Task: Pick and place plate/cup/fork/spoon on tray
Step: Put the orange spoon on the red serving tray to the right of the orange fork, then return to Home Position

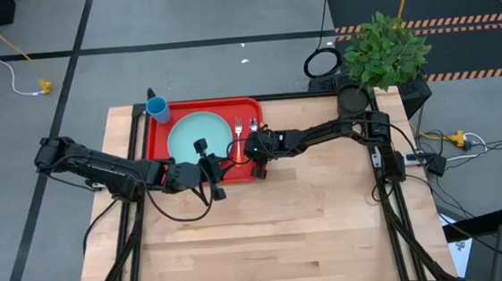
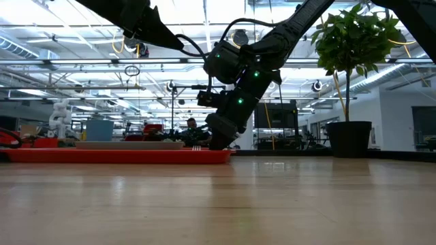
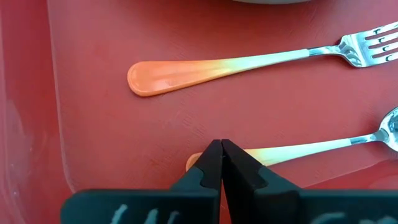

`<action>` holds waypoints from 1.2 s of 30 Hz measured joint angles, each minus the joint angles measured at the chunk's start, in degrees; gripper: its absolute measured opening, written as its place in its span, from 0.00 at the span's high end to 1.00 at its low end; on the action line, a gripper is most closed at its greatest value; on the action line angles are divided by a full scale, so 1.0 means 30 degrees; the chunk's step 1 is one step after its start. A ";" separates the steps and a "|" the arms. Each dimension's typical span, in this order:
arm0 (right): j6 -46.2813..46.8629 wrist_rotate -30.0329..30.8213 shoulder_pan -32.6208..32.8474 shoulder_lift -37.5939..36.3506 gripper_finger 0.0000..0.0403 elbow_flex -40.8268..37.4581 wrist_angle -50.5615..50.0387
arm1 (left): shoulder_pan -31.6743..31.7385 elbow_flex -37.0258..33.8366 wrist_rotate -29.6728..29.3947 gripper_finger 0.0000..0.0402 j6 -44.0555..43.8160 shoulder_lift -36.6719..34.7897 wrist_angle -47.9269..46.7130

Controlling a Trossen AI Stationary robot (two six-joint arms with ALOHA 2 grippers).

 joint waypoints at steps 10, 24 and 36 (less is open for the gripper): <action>-0.0009 0.0031 0.0007 -0.0067 1.00 0.0000 -0.0030 | 0.0000 0.0000 0.0000 0.81 0.0117 0.0000 -0.0101; -0.0133 0.0106 0.0007 -0.0662 1.00 -0.0015 0.0171 | 0.0000 0.0000 -0.0007 0.81 0.0078 0.0000 -0.0086; -0.0943 -0.0472 0.1742 -0.4007 1.00 -0.0007 -0.1210 | -0.0087 0.0007 -0.0029 0.81 -0.0868 -0.1265 -0.1078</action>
